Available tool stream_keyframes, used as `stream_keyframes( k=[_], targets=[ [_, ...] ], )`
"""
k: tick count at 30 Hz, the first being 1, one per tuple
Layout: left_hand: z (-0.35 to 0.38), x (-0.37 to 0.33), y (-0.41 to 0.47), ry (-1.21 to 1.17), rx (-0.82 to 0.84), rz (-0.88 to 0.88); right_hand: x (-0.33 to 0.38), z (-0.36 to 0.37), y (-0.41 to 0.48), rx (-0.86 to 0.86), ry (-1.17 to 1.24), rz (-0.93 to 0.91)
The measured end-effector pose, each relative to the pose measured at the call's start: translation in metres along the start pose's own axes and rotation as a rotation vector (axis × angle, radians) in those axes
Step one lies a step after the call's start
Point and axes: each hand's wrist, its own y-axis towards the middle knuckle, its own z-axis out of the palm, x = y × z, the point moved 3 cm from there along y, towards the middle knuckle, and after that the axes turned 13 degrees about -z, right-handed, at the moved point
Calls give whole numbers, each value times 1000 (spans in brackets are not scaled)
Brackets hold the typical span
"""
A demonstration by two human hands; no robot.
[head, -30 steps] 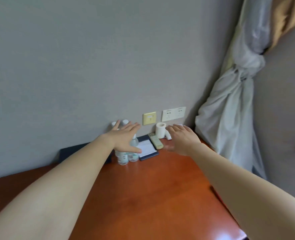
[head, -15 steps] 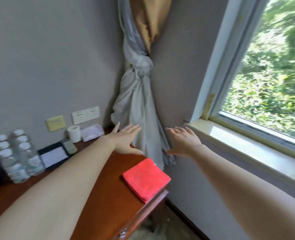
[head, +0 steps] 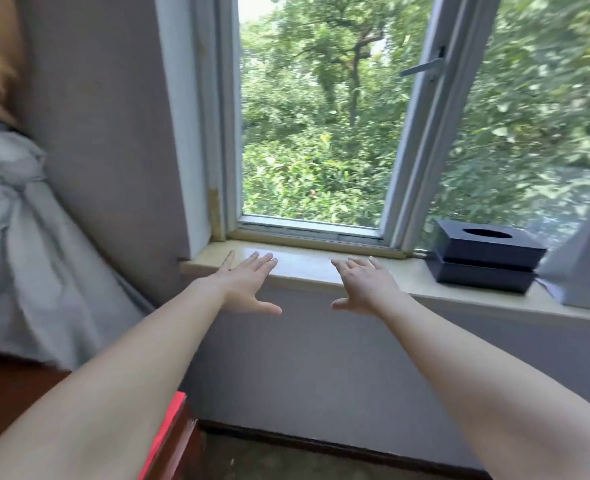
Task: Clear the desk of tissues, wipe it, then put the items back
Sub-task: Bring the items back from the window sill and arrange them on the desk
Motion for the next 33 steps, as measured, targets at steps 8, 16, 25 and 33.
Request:
stream_keyframes(
  k=[8,16,25,33],
  targets=[
    [-36,-106,65,102,-40,295,-81,-4,-75,28,-22,318],
    [-48,-210,99,201,-18,485,-143,17,-145,64,2,492],
    [-51,-323,186,187,-72,490,-280,36,-151,51,-47,499],
    [-50,-417,262,194,-36,397,-405,56,-146,28,1,448]
  ],
)
